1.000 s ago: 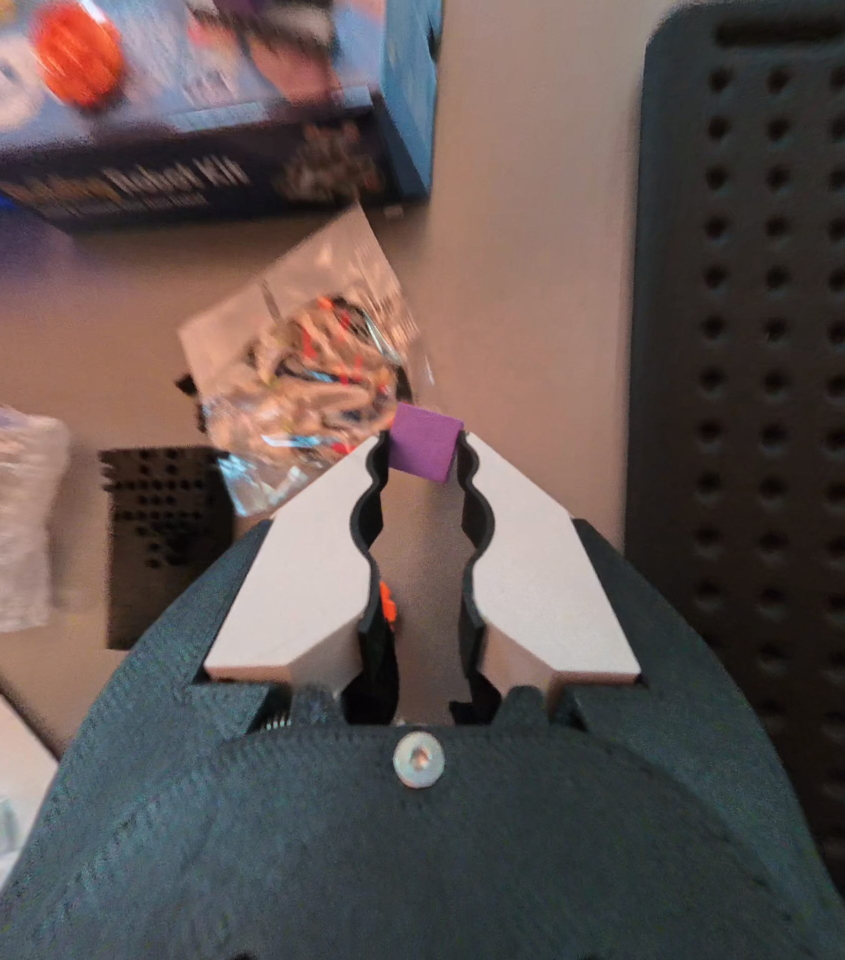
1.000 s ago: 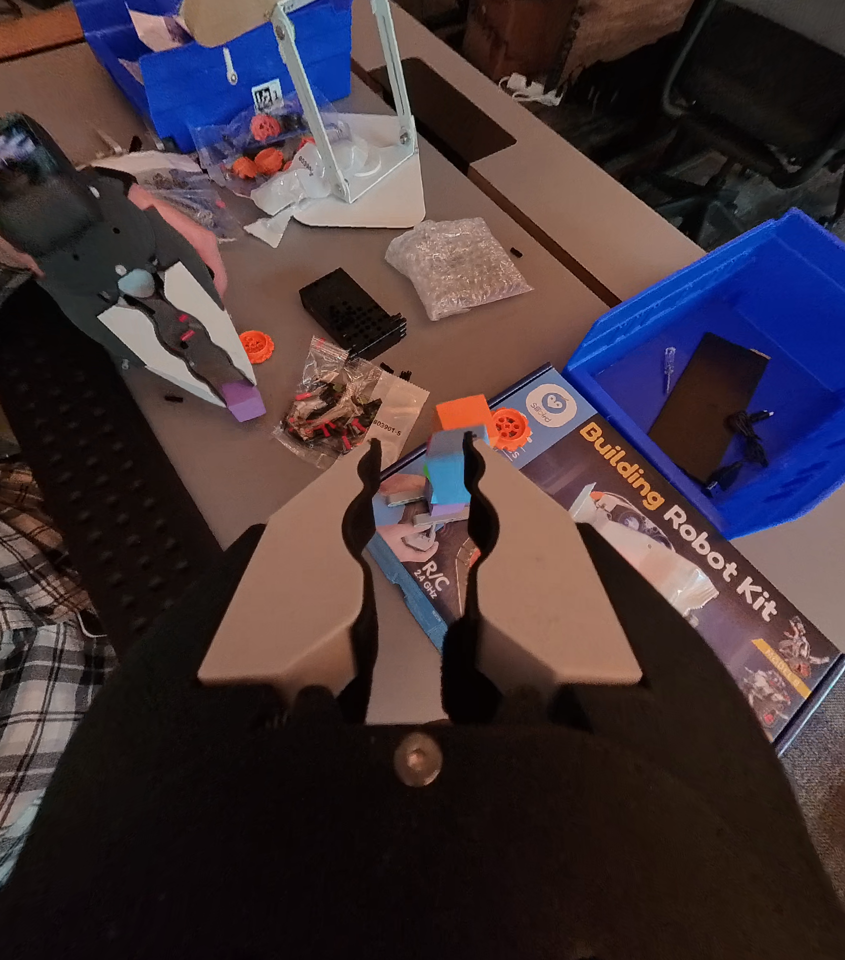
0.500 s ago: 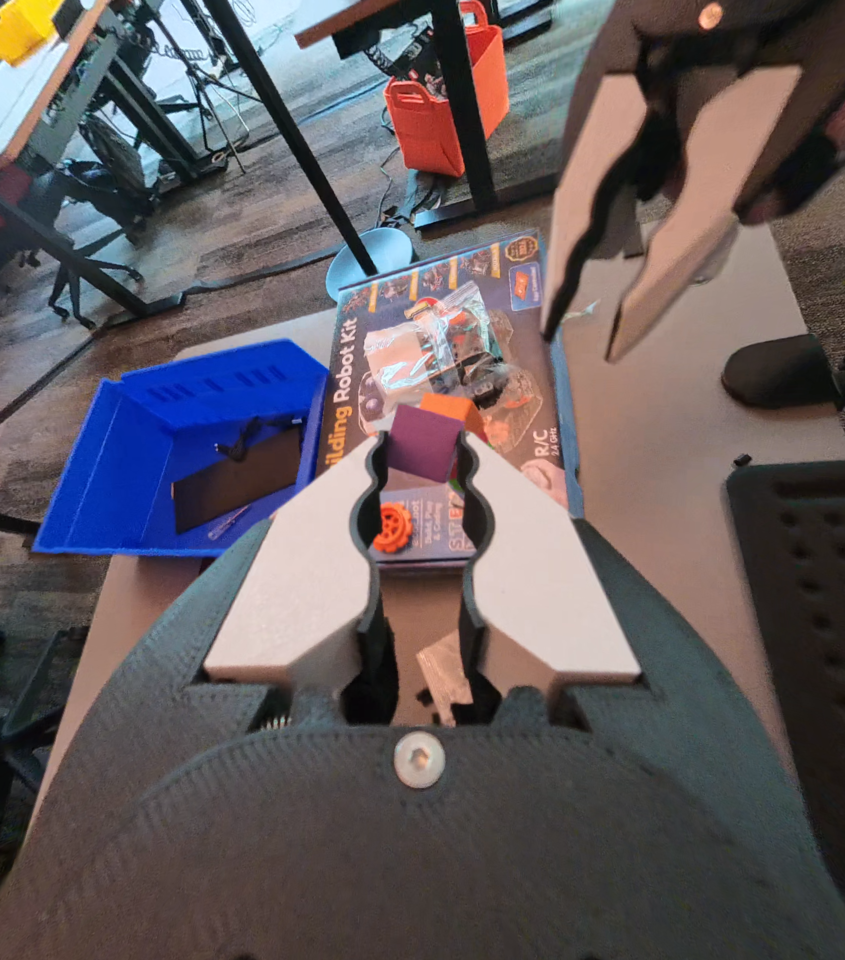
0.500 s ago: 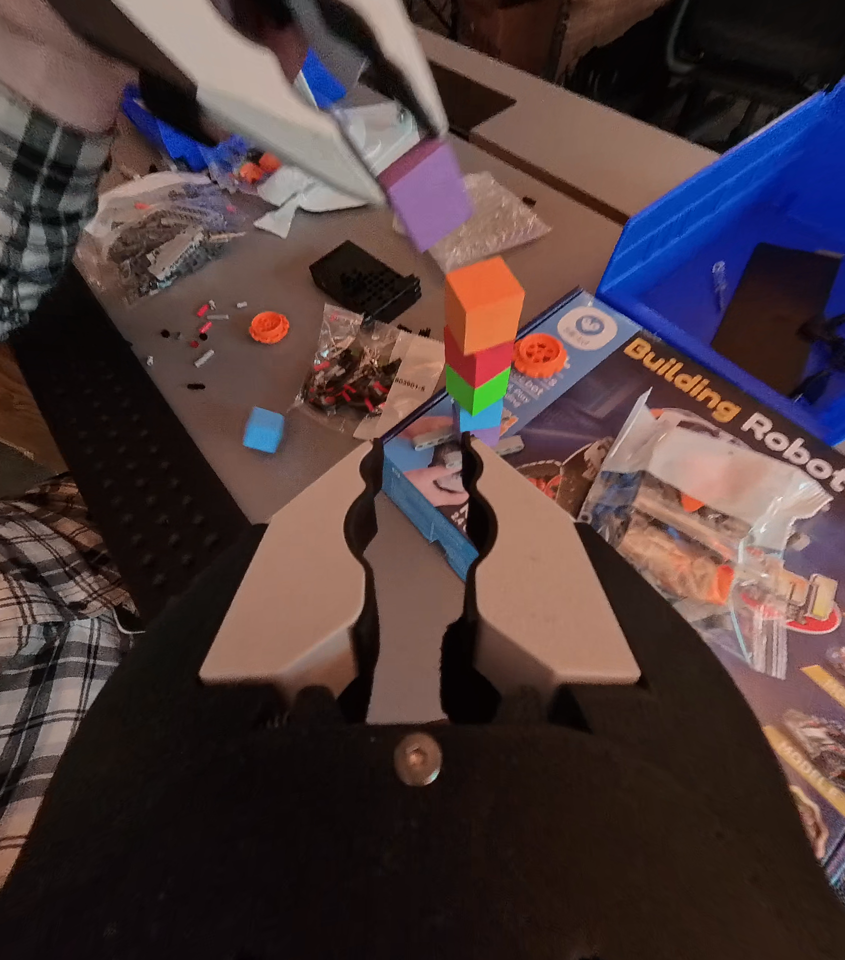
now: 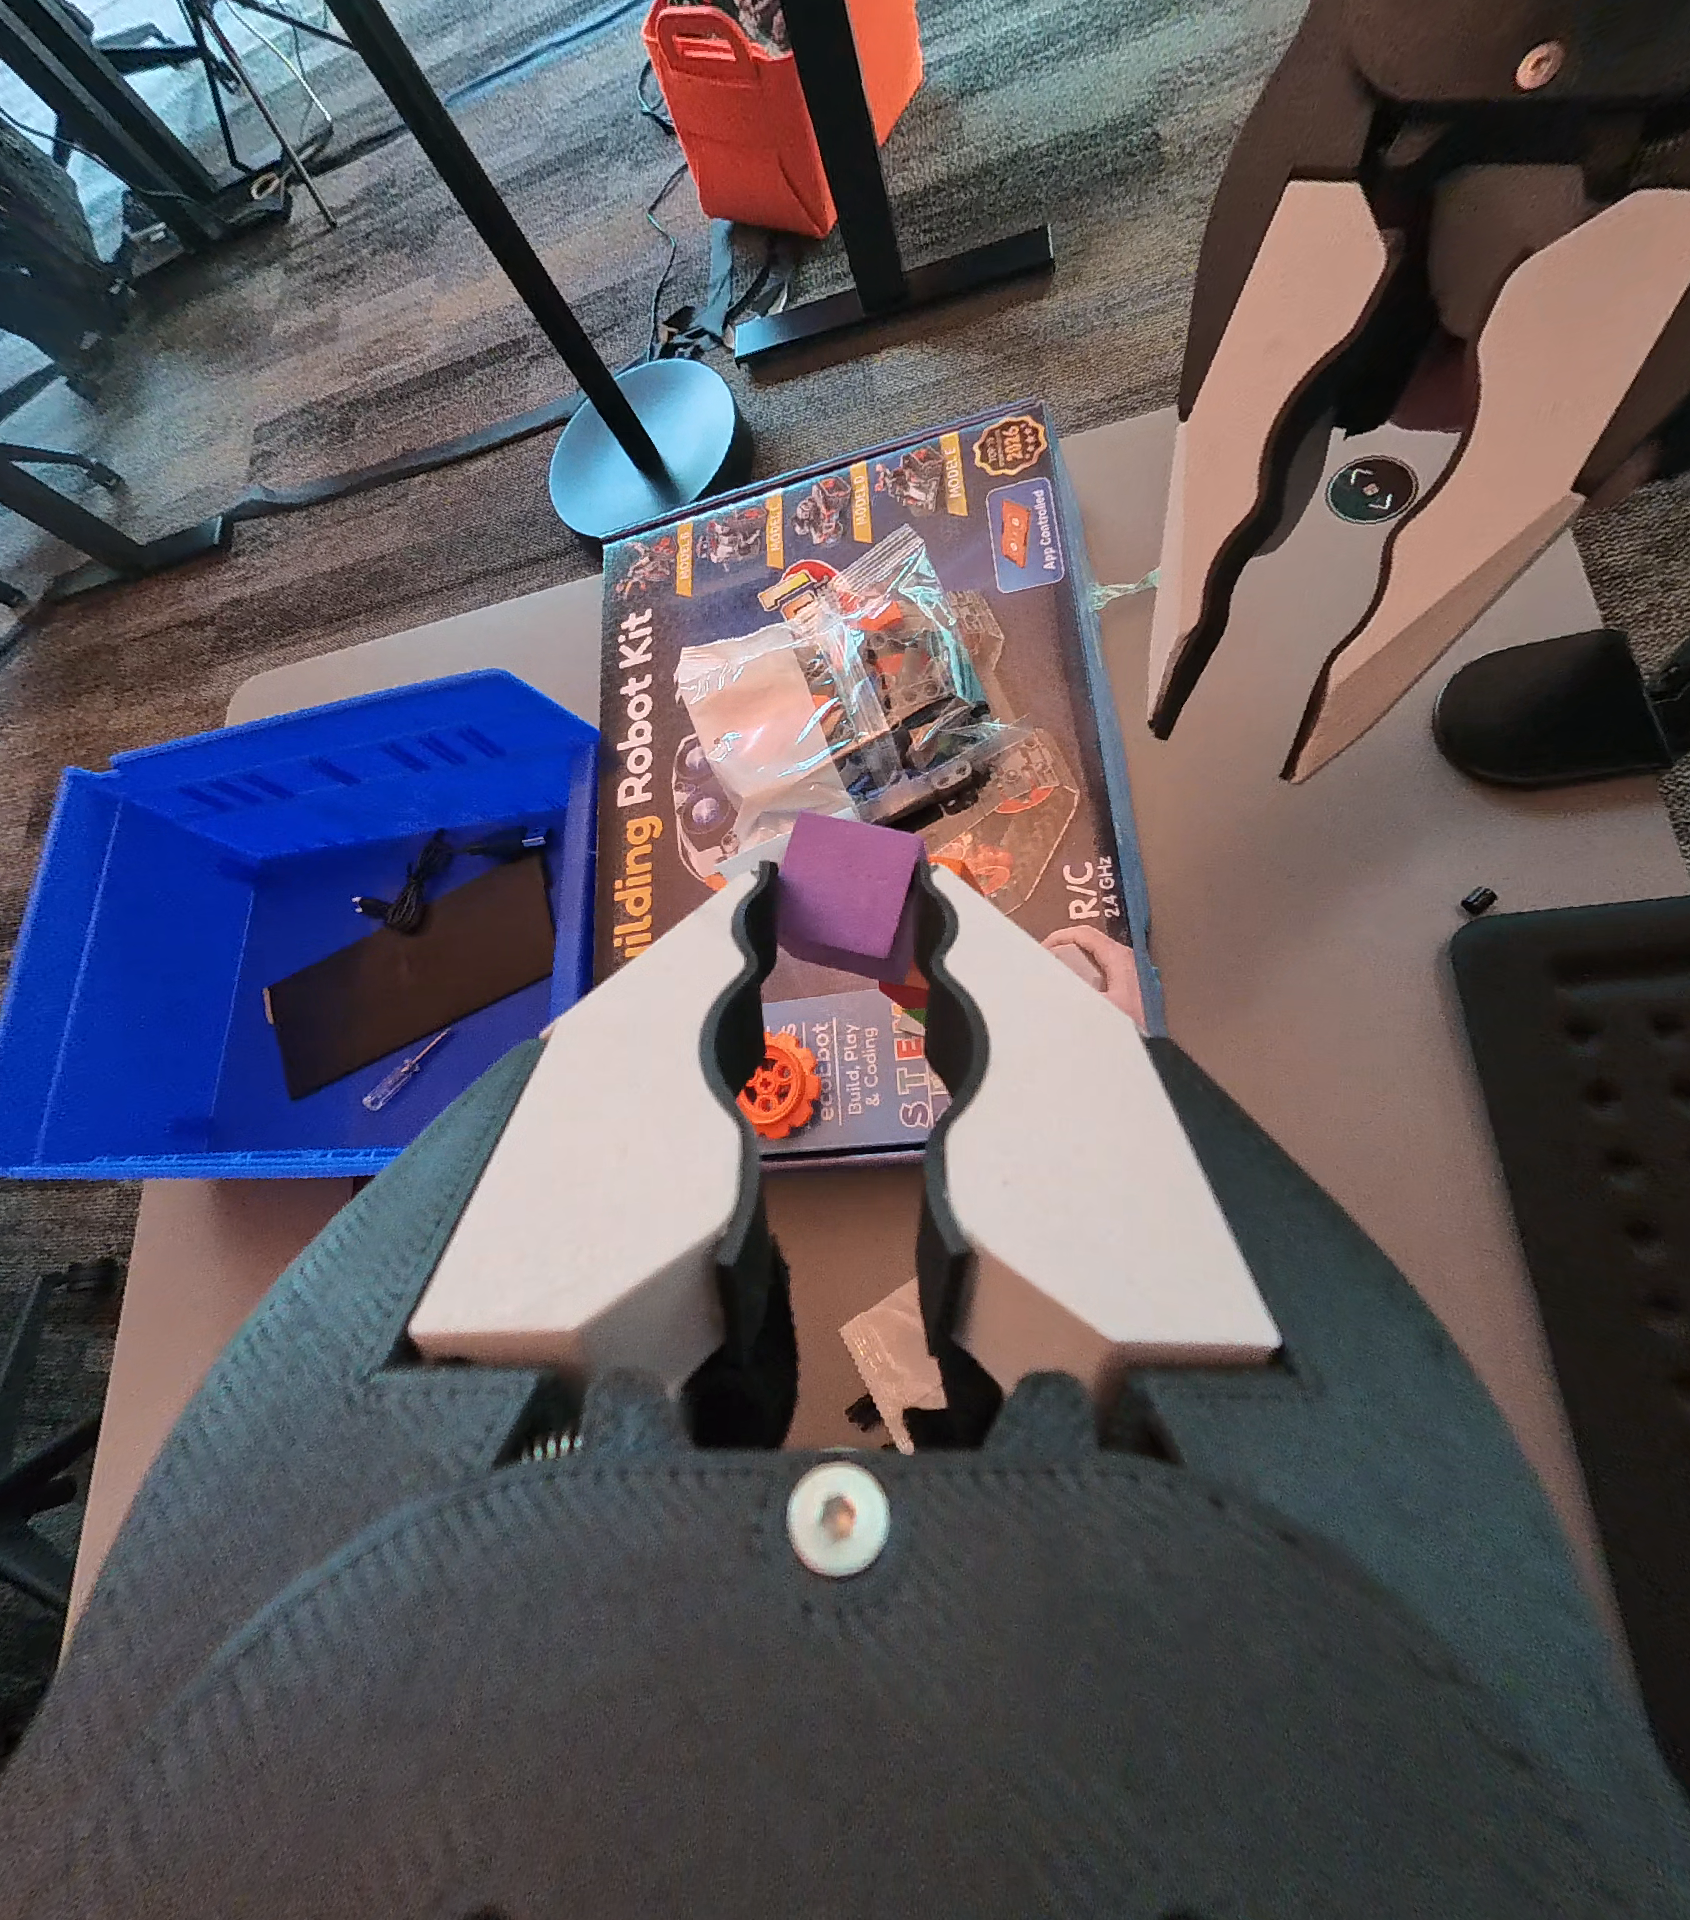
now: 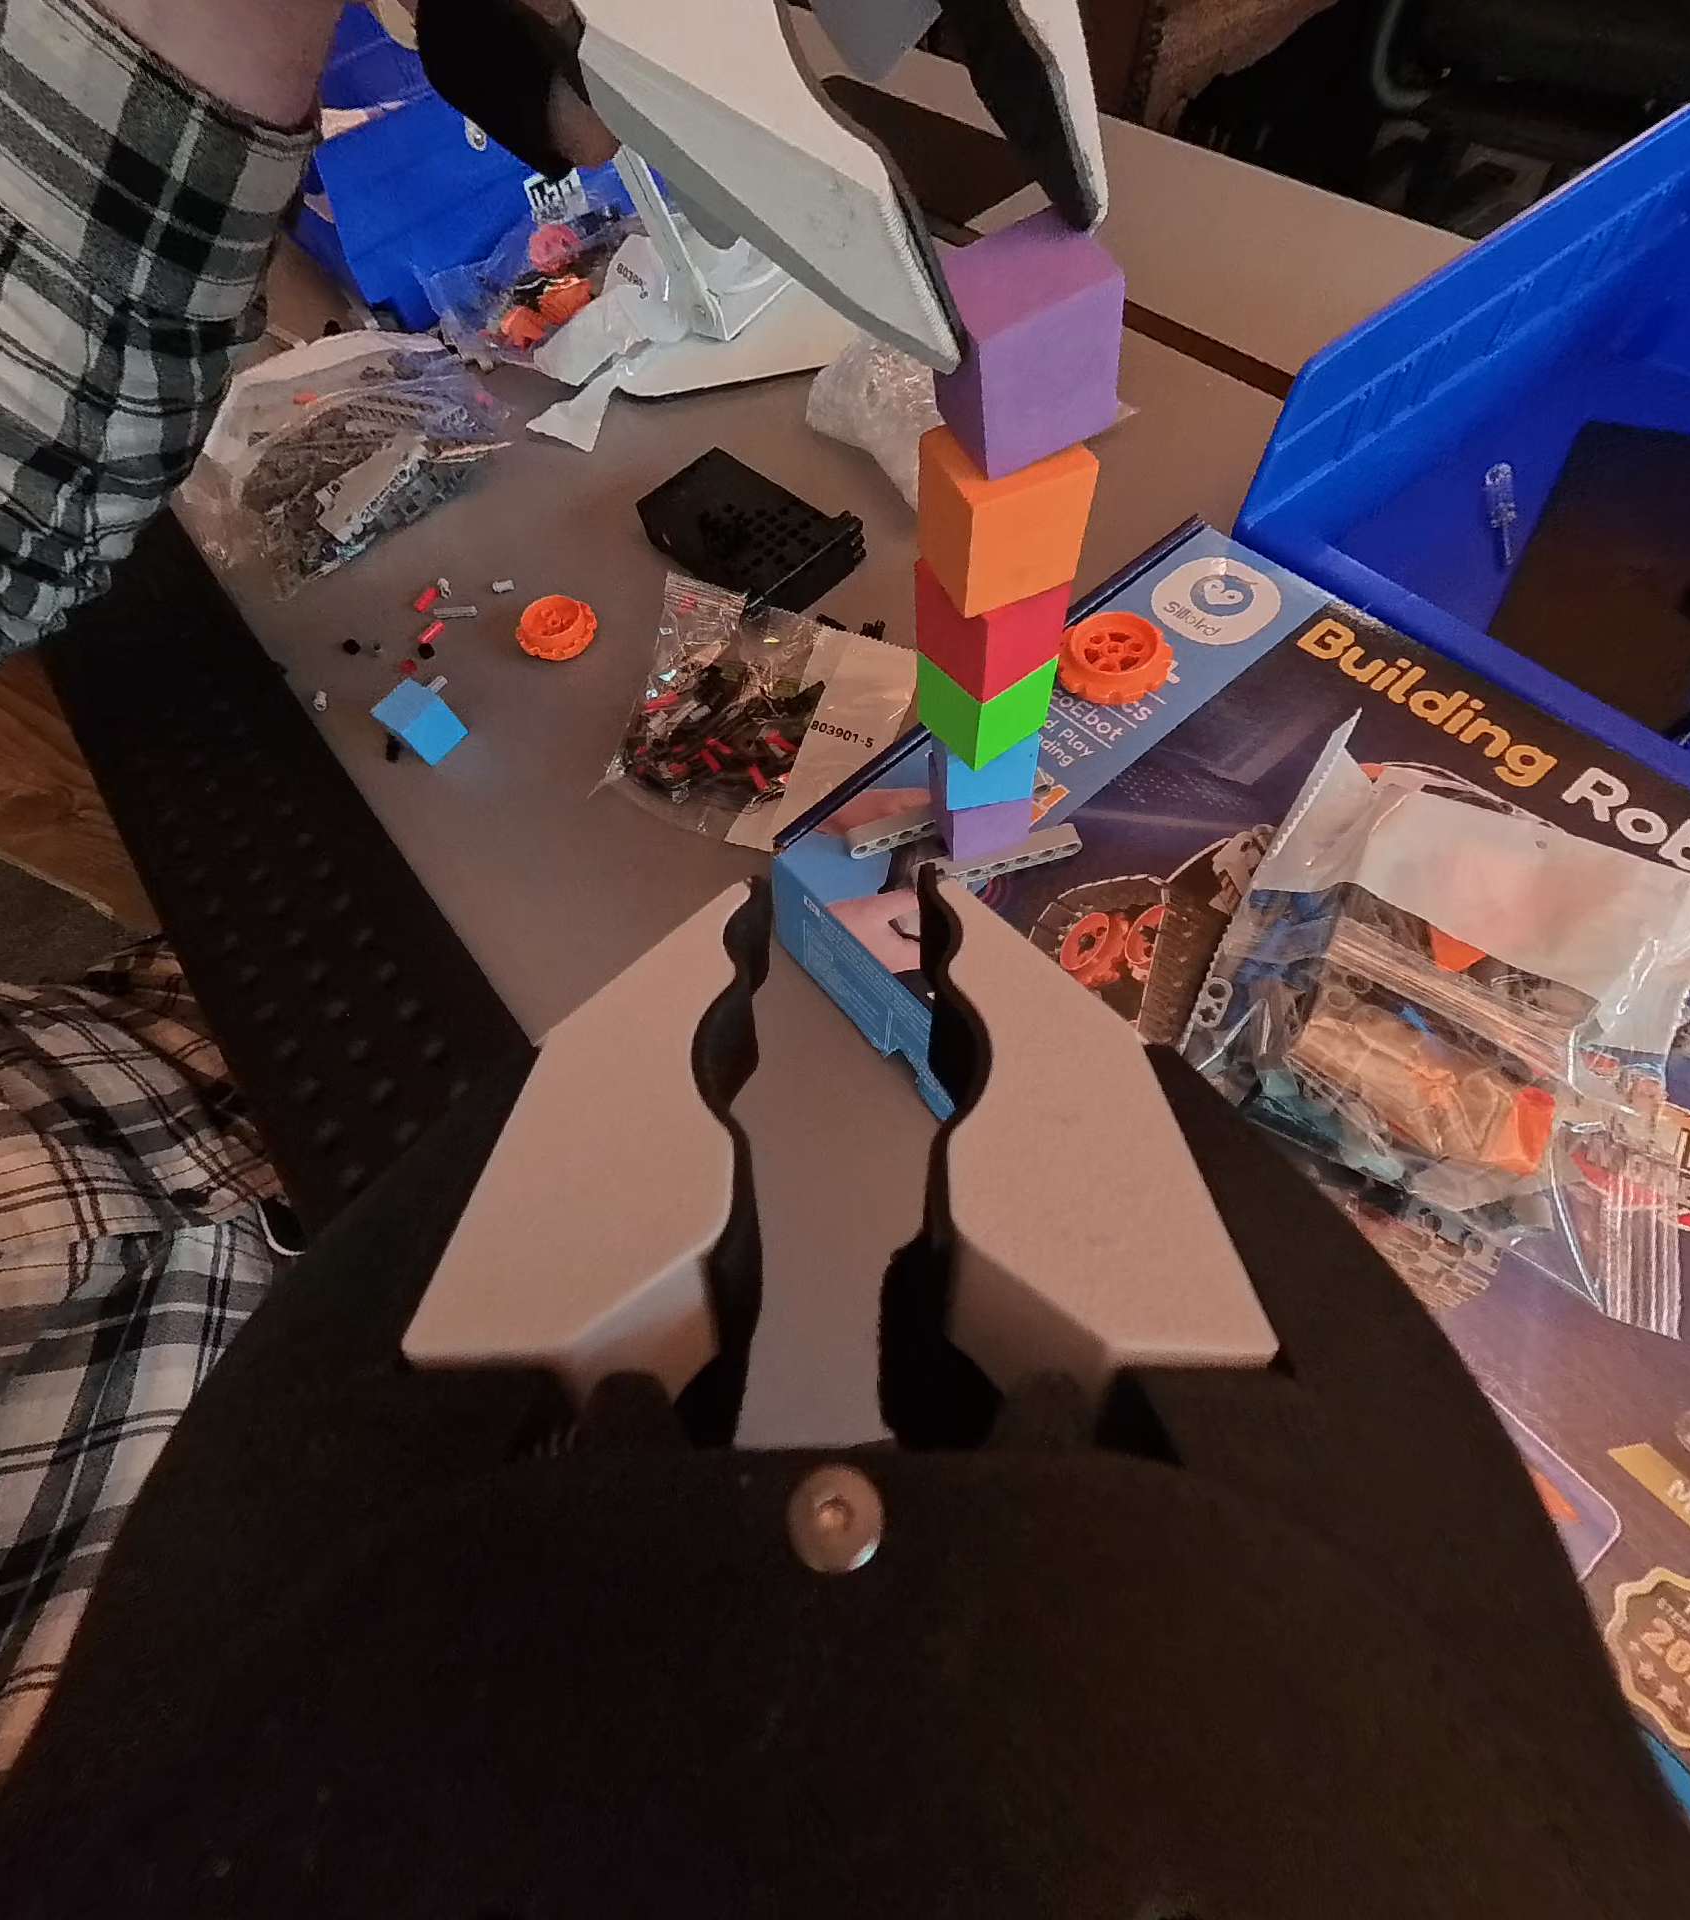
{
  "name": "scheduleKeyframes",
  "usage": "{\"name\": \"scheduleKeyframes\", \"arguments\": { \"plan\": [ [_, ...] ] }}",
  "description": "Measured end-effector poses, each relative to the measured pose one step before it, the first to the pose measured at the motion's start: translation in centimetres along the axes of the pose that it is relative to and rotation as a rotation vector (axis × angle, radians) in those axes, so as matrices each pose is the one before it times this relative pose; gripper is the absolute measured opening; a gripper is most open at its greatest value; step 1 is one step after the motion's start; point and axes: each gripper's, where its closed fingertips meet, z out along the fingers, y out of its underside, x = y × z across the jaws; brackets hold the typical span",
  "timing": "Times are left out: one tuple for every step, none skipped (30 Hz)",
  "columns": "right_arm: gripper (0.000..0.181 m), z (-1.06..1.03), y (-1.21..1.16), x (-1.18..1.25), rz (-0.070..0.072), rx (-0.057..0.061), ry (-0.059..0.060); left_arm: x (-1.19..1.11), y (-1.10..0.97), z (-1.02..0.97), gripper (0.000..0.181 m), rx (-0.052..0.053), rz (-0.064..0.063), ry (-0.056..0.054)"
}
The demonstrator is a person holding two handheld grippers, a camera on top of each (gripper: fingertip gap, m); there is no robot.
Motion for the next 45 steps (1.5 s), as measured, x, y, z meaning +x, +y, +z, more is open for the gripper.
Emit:
{"name": "scheduleKeyframes", "arguments": {
  "plan": [
    [0.027, -0.032, -0.018, -0.021, -0.0001, 0.0017, -0.0001, 0.115, -0.030, 0.012, 0.024, 0.0018, -0.0011, 0.0067],
    [0.027, -0.021, -0.021, -0.032, -0.0001, 0.0026, -0.0010, 0.065, -0.096, 0.008, 0.024, 0.0049, -0.0033, 0.0038],
    [0.027, -0.009, -0.019, -0.046, -0.0001, 0.0018, -0.0012, -0.042, -0.165, -0.047, 0.024, 0.0080, -0.0016, -0.0021],
    [0.027, -0.002, -0.004, -0.039, 0.0001, 0.0008, -0.0014, 0.086, -0.153, -0.070, 0.024, 0.0064, -0.0032, 0.0076],
    [0.027, 0.001, -0.009, -0.044, 0.0002, 0.0013, -0.0009, 0.152, -0.150, -0.068, 0.024, 0.0060, -0.0076, 0.0133],
    [0.026, 0.003, 0.005, -0.032, 0.0005, 0.0008, -0.0007, 0.073, -0.030, -0.034, 0.024, -0.0009, -0.0069, 0.0077],
    [0.026, 0.004, 0.013, -0.023, 0.0006, -0.0002, -0.0008, -0.002, 0.073, -0.001, 0.024, -0.0059, 0.0013, 0.0002],
    [0.026, 0.006, 0.012, -0.036, 0.0000, 0.0000, -0.0006, 0.081, 0.204, 0.038, 0.024, -0.0136, 0.0041, 0.0042],
    [0.026, 0.005, -0.004, -0.039, -0.0004, 0.0006, -0.0009, 0.112, 0.135, 0.069, 0.024, -0.0086, 0.0033, 0.0055],
    [0.026, 0.016, 0.005, -0.043, -0.0006, 0.0002, -0.0013, 0.063, 0.072, 0.107, 0.024, -0.0053, -0.0030, 0.0040],
    [0.026, 0.022, 0.003, -0.030, -0.0003, -0.0002, -0.0009, 0.029, 0.032, 0.104, 0.024, -0.0022, -0.0080, 0.0038],
    [0.026, 0.026, -0.008, -0.030, 0.0002, 0.0005, -0.0014, 0.088, -0.027, 0.022, 0.025, 0.0001, -0.0095, 0.0096],
    [0.026, 0.028, -0.009, -0.047, 0.0002, 0.0007, -0.0019, -0.028, -0.031, -0.019, 0.025, 0.0011, -0.0021, 0.0005],
    [0.026, 0.027, 0.012, -0.036, -0.0001, -0.0002, -0.0014, -0.049, -0.008, -0.004, 0.025, 0.0017, 0.0001, -0.0033],
    [0.026, 0.027, 0.033, -0.033, -0.0004, -0.0010, -0.0007, -0.091, 0.077, 0.004, 0.025, -0.0024, -0.0021, -0.0060],
    [0.026, -0.005, 0.006, -0.045, -0.0009, 0.0003, -0.0008, -0.183, 0.015, -0.038, 0.028, 0.0016, -0.0005, -0.0120],
    [0.026, -0.041, -0.013, -0.072, -0.0014, 0.0025, -0.0008, -0.220, -0.105, -0.136, 0.034, 0.0095, -0.0024, -0.0146],
    [0.026, -0.051, -0.037, -0.093, -0.0017, 0.0036, -0.0002, -0.170, -0.121, -0.288, 0.038, 0.0115, -0.0061, -0.0122],
    [0.026, -0.058, -0.034, -0.100, -0.0023, 0.0038, -0.0003, -0.135, -0.210, -0.497, 0.041, 0.0175, -0.0062, -0.0119],
    [0.025, -0.045, -0.033, -0.110, -0.0026, 0.0031, -0.0004, -0.167, -0.237, -0.725, 0.045, 0.0224, -0.0058, -0.0196],
    [0.025, -0.028, -0.003, -0.123, -0.0024, 0.0015, -0.0007, -0.087, -0.092, -0.933, 0.047, 0.0155, -0.0038, -0.0210],
    [0.025, -0.031, 0.012, -0.156, -0.0035, 0.0015, -0.0023, 0.123, 0.157, -1.095, 0.048, 0.0076, 0.0011, -0.0186],
    [0.025, -0.023, -0.008, -0.189, -0.0048, 0.0036, -0.0024, 0.345, 0.534, -1.193, 0.048, -0.0044, 0.0068, -0.0169],
    [0.025, -0.037, -0.025, -0.244, -0.0057, 0.0056, -0.0032, 0.457, 1.083, -1.173, 0.047, -0.0256, 0.0099, -0.0206],
    [0.025, -0.010, -0.005, -0.306, -0.0071, 0.0058, -0.0056, 0.709, 1.644, -1.059, 0.045, -0.0440, 0.0158, -0.0156],
    [0.025, 0.032, 0.003, -0.321, -0.0078, 0.0051, -0.0057, 1.059, 2.016, -0.831, 0.043, -0.0496, 0.0134, -0.0015],
    [0.025, 0.099, 0.039, -0.350, -0.0067, 0.0035, -0.0070, 1.288, 2.288, -0.513, 0.041, -0.0535, -0.0038, 0.0104],
    [0.025, 0.179, 0.061, -0.375, -0.0055, 0.0011, -0.0108, 1.446, 2.519, -0.172, 0.041, -0.0573, -0.0180, 0.0220],
    [0.024, 0.241, 0.086, -0.376, -0.0058, -0.0013, -0.0114, 1.575, 2.556, 0.154, 0.039, -0.0526, -0.0198, 0.0303],
    [0.024, 0.263, 0.108, -0.308, -0.0054, -0.0039, -0.0089, 1.598, 2.626, 0.438, 0.038, -0.0551, -0.0201, 0.0347],
    [0.025, 0.275, 0.103, -0.264, -0.0044, -0.0046, -0.0076, 1.232, 2.658, 0.629, 0.039, -0.0611, -0.0185, 0.0193],
    [0.024, 0.258, 0.070, -0.249, -0.0043, -0.0030, -0.0085, 0.770, 2.372, 0.723, 0.039, -0.0522, -0.0130, -0.0020],
    [0.024, 0.260, 0.042, -0.209, -0.0034, -0.0018, -0.0068, 0.534, 2.041, 0.765, 0.039, -0.0451, -0.0048, -0.0083],
    [0.024, 0.253, 0.033, -0.181, -0.0016, -0.0020, -0.0053, 0.368, 1.644, 0.713, 0.040, -0.0327, -0.0072, -0.0097],
    [0.024, 0.247, 0.037, -0.176, -0.0012, -0.0033, -0.0055, 0.567, 1.207, 0.529, 0.040, -0.0146, -0.0237, 0.0149],
    [0.024, 0.217, 0.039, -0.197, -0.0030, -0.0036, -0.0041, 0.668, 0.686, 0.301, 0.040, 0.0070, -0.0231, 0.0265],
    [0.024, 0.174, 0.019, -0.205, -0.0036, -0.0022, -0.0024, 0.477, 0.281, 0.162, 0.040, 0.0193, -0.0152, 0.0154],
    [0.024, 0.152, 0.006, -0.186, -0.0013, -0.0014, -0.0025, 0.598, 0.284, 0.105, 0.040, 0.0071, -0.0126, 0.0227],
    [0.024, 0.146, 0.042, -0.157, 0.0004, -0.0029, -0.0026, 0.642, 0.204, 0.074, 0.040, 0.0037, -0.0037, 0.0224],
    [0.024, 0.135, 0.089, -0.142, 0.0001, -0.0047, -0.0018, 0.665, 0.165, 0.074, 0.040, 0.0013, -0.0030, 0.0238],
    [0.024, 0.112, 0.087, -0.124, 0.0002, -0.0045, -0.0010, 0.638, 0.201, 0.131, 0.040, -0.0037, -0.0043, 0.0243],
    [0.024, 0.082, 0.057, -0.117, 0.0005, -0.0023, -0.0013, 0.350, 0.268, 0.221, 0.040, -0.0111, -0.0028, 0.0093],
    [0.024, 0.060, 0.046, -0.121, 0.0003, -0.0010, -0.0013, 0.254, 0.313, 0.276, 0.039, -0.0157, 0.0012, 0.0052],
    [0.024, 0.032, 0.054, -0.085, 0.0000, -0.0015, -0.0001, 0.191, 0.333, 0.310, 0.035, -0.0176, 0.0012, 0.0053],
    [0.024, 0.035, 0.055, -0.054, 0.0001, -0.0011, -0.0001, -0.117, 0.483, 0.402, 0.031, -0.0299, 0.0002, -0.0111]
  ]
}}
